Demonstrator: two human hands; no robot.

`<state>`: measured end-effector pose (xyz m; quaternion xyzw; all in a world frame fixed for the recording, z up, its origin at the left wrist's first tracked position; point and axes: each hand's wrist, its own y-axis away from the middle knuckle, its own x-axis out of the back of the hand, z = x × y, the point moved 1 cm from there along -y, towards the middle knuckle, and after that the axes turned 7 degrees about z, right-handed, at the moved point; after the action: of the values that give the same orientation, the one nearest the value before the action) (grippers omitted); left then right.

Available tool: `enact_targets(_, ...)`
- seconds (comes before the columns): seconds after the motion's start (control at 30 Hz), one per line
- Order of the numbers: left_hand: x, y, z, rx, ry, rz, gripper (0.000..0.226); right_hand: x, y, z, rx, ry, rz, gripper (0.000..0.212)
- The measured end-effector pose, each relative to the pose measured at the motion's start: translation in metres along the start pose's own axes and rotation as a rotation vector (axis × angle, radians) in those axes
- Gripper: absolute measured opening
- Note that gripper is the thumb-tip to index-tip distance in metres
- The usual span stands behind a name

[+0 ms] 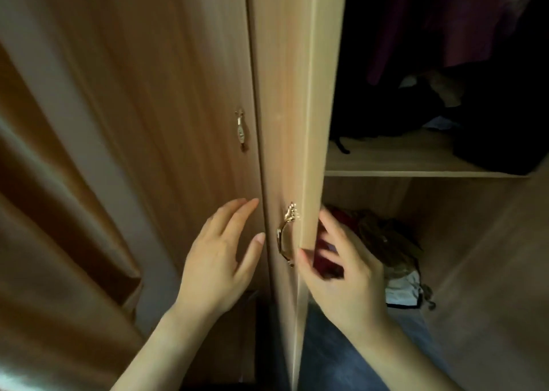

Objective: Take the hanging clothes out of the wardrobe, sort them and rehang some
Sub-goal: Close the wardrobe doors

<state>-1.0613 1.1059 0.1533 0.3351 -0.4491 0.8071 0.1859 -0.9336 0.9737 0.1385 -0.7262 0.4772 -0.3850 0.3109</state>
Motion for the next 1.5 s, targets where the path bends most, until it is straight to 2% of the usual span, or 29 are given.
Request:
enact_targets(0.1, -0.03, -0.02, 0.028, -0.156, 0.055, -0.03, 0.055, 0.031, -0.003, 0.027, -0.044, 0.056, 0.092, 0.067)
enact_targets(0.23, -0.074, -0.059, 0.074, -0.314, 0.082, -0.046, 0.058, 0.066, -0.024, 0.073, -0.111, 0.059, 0.107, 0.069)
enact_targets(0.4, -0.132, -0.125, 0.106, -0.394, 0.047, -0.013, 0.06, 0.094, -0.063, 0.147, -0.221, 0.055, 0.12, 0.08)
enact_targets(0.57, -0.195, -0.189, 0.122, -0.467, -0.043, 0.036, 0.057, 0.103, -0.11, 0.225, -0.283, 0.035, 0.076, 0.076)
enact_targets(0.87, -0.287, -0.258, 0.116, -0.464, -0.283, 0.363, 0.052, 0.097, -0.179, 0.328, -0.189, -0.088, -0.04, 0.074)
enact_targets(1.0, -0.301, -0.278, 0.111, -0.479, -0.35, 0.414, 0.059, 0.085, -0.198, 0.359, -0.193, -0.128, -0.056, 0.076)
enact_targets(1.23, -0.304, -0.298, 0.103, -0.475, -0.387, 0.36, 0.05, 0.065, -0.219, 0.389, -0.26, -0.131, -0.02, 0.07)
enact_targets(1.4, -0.294, -0.299, 0.11, -0.441, -0.267, 0.25, 0.052, 0.058, -0.221, 0.386, -0.268, -0.036, 0.013, 0.06)
enact_targets(1.5, -0.291, -0.288, 0.125, -0.376, -0.07, 0.167, 0.053, 0.076, -0.209, 0.372, -0.325, 0.112, 0.023, 0.049)
